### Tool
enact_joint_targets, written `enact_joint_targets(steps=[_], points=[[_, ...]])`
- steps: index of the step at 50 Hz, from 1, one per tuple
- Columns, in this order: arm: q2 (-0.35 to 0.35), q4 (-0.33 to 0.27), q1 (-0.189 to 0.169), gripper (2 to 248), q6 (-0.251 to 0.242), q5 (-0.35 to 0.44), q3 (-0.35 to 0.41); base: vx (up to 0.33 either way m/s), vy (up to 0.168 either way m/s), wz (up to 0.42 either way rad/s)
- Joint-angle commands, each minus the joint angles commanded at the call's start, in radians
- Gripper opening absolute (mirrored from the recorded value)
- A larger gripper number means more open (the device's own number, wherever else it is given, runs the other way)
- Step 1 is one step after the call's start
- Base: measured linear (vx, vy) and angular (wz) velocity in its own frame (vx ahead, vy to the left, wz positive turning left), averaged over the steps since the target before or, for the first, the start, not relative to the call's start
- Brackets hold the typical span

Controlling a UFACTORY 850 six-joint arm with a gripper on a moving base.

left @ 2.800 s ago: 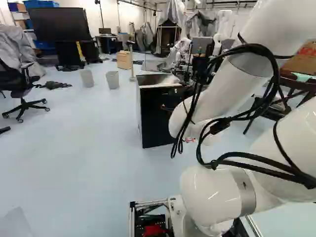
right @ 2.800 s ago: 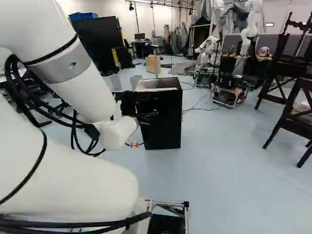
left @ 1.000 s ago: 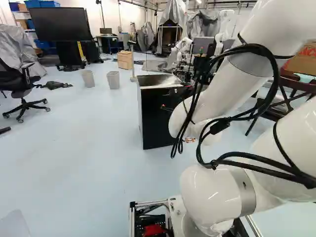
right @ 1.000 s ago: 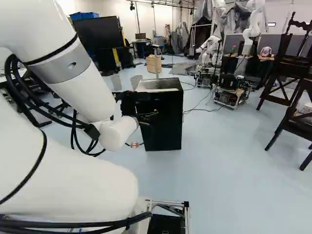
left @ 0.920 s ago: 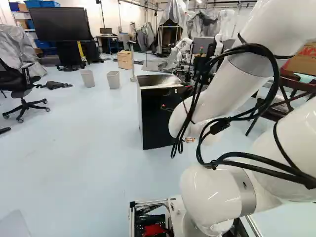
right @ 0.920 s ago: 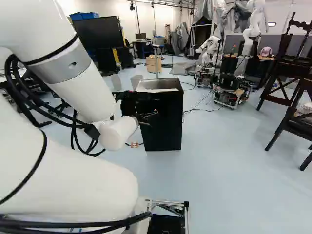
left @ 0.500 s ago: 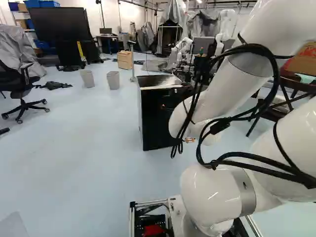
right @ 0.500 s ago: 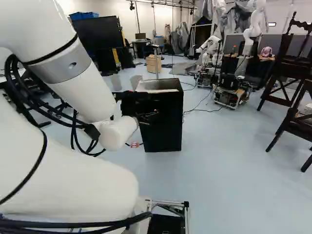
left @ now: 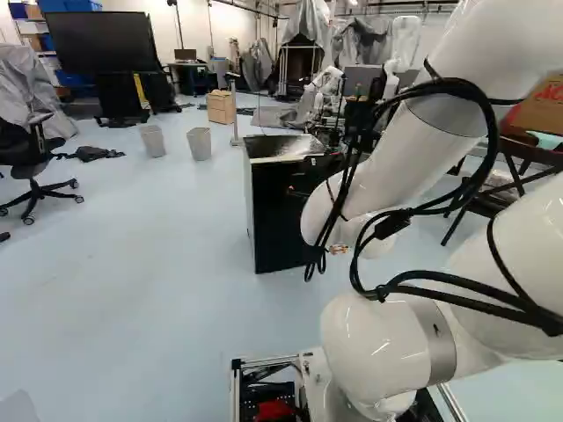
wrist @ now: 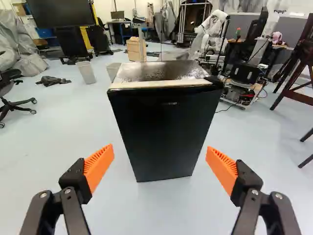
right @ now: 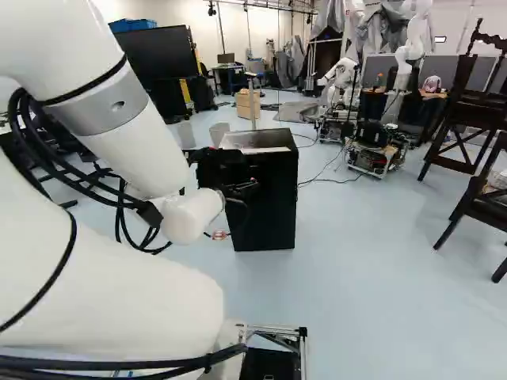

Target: Grab a drink from the fridge

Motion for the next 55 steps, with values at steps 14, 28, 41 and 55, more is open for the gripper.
enact_joint_targets(steps=[14, 28, 41, 55], points=[[0.000, 0.000, 0.000, 247, 0.000, 0.000, 0.000, 0.063, 0.056, -0.018], [0.000, 0.000, 0.000, 247, 0.000, 0.000, 0.000, 0.056, 0.061, -0.017], [0.000, 0.000, 0.000, 247, 0.000, 0.000, 0.000, 0.053, 0.069, 0.000], [0.000, 0.000, 0.000, 247, 0.000, 0.000, 0.000, 0.045, 0.077, 0.063]])
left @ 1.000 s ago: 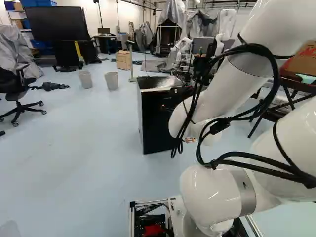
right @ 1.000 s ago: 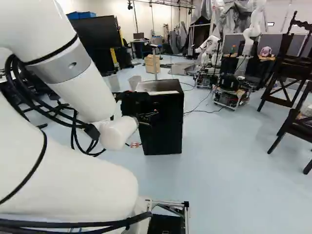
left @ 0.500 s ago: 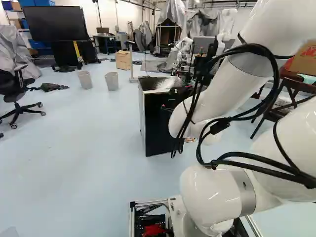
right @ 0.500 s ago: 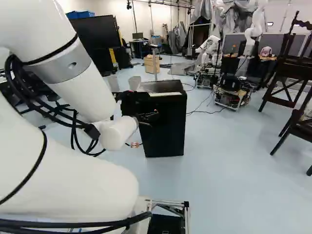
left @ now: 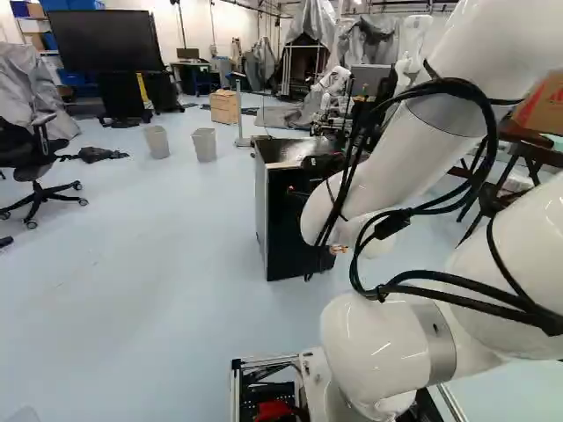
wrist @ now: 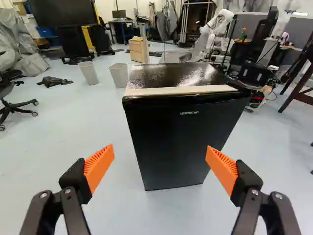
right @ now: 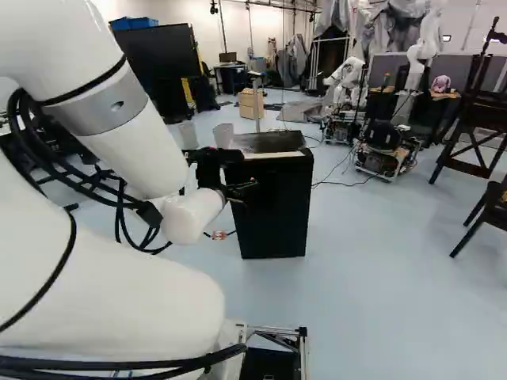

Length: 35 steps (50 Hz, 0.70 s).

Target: Grab a drink from the fridge

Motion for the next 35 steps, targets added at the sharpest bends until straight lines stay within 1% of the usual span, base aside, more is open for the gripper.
enact_joint_targets(steps=[35], points=[[0.000, 0.000, 0.000, 247, 0.000, 0.000, 0.000, 0.041, 0.060, 0.003]])
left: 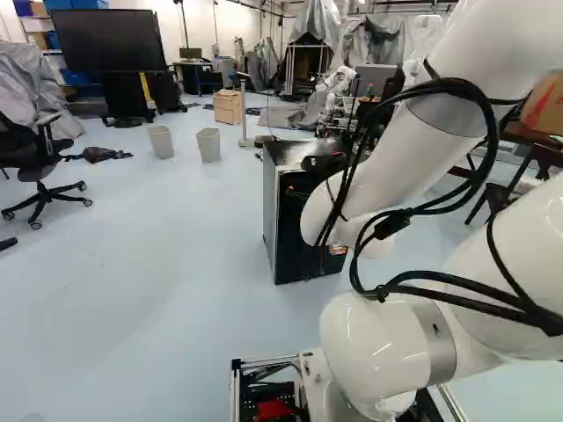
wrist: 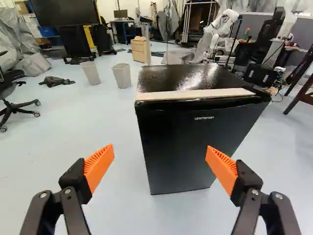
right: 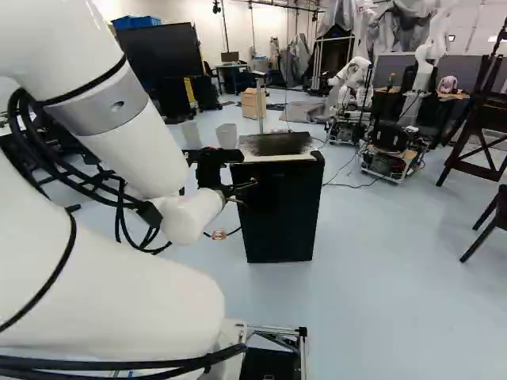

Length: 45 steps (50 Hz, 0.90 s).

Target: Grab a drink from the fridge

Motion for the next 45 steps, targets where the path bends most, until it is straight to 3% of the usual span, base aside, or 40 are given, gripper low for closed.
enact_joint_targets(steps=[45], points=[[0.000, 0.000, 0.003, 247, 0.000, 0.000, 0.000, 0.044, 0.066, -0.011]])
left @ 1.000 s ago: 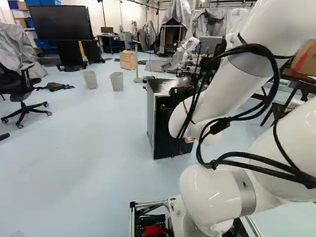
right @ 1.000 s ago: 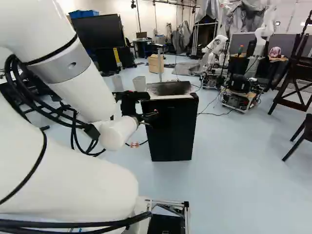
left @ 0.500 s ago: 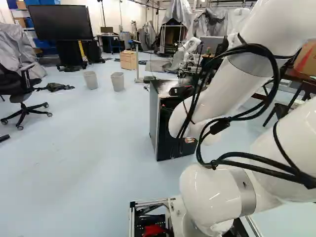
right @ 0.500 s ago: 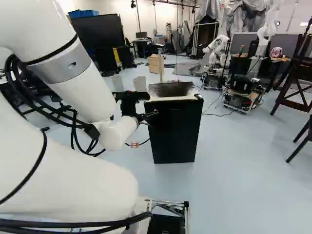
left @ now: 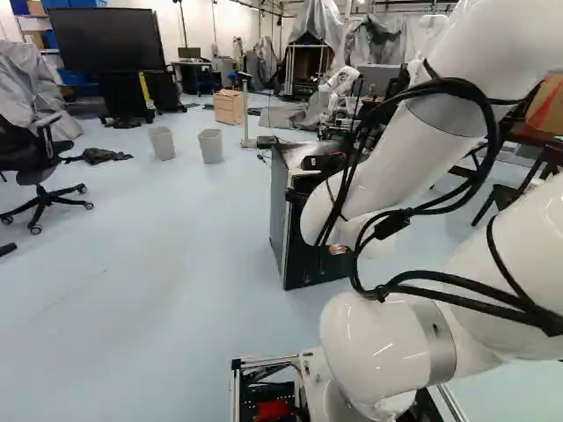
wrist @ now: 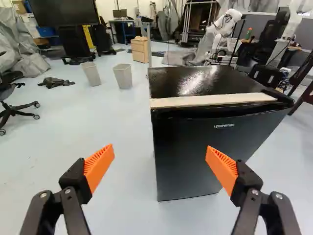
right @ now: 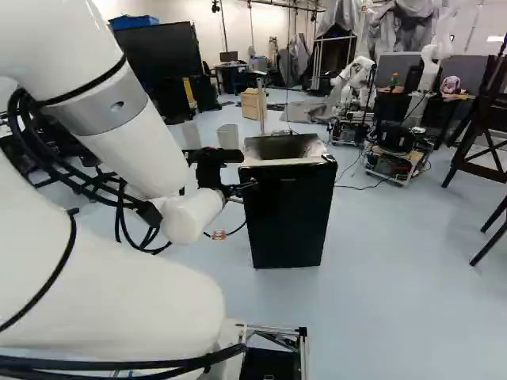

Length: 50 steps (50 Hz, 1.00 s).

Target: Grab a drink from the fridge

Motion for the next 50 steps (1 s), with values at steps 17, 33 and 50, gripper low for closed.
enact_joint_targets(steps=[17, 33, 50], points=[[0.000, 0.001, 0.003, 247, 0.000, 0.000, 0.000, 0.001, -0.001, 0.000], [-0.002, 0.038, 0.054, 247, 0.000, 0.001, -0.001, 0.000, 0.000, 0.000], [-0.032, 0.114, 0.126, 247, 0.000, 0.015, -0.015, 0.000, 0.000, 0.000]])
